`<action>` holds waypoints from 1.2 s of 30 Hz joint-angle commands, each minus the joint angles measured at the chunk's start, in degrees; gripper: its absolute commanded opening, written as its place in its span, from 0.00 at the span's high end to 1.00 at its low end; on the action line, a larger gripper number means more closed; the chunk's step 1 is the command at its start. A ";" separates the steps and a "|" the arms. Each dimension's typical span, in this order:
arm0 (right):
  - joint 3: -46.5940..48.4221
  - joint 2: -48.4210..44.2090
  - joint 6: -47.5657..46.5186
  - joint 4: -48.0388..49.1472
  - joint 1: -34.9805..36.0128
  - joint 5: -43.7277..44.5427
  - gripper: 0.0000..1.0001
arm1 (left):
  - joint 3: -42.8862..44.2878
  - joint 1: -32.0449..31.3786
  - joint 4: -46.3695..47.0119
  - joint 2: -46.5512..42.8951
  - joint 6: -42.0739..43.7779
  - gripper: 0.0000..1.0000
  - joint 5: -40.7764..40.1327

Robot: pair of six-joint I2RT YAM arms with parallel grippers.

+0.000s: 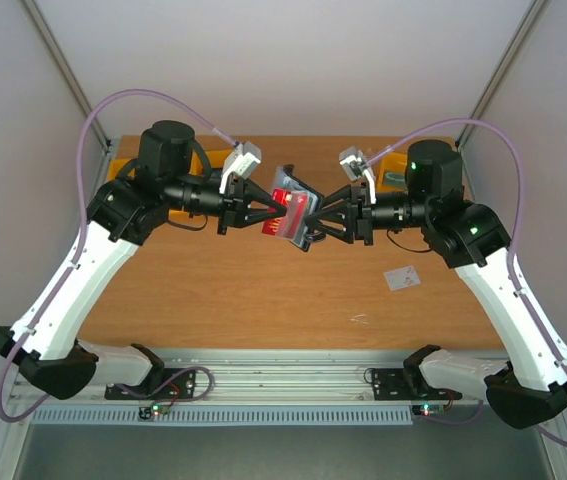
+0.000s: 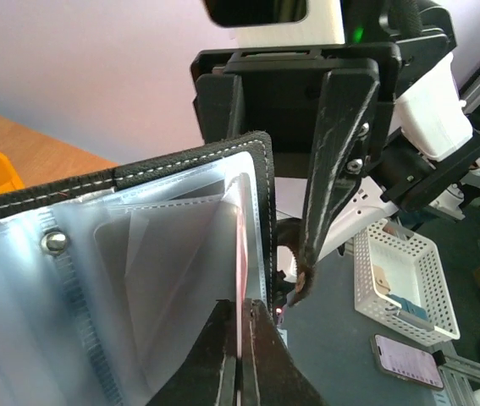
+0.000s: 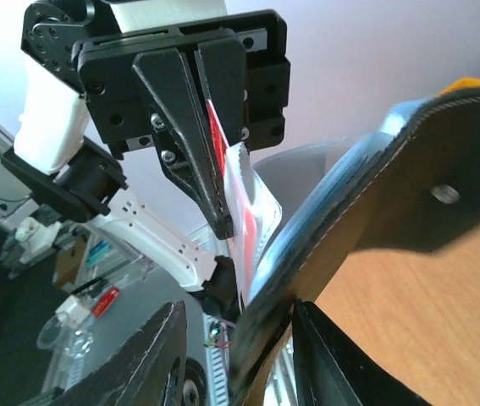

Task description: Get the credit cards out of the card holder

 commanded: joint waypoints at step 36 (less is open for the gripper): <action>-4.90 -3.22 -3.15 -3.64 -4.04 2.64 0.99 | -4.89 6.64 1.34 -3.51 -3.46 1.00 -6.74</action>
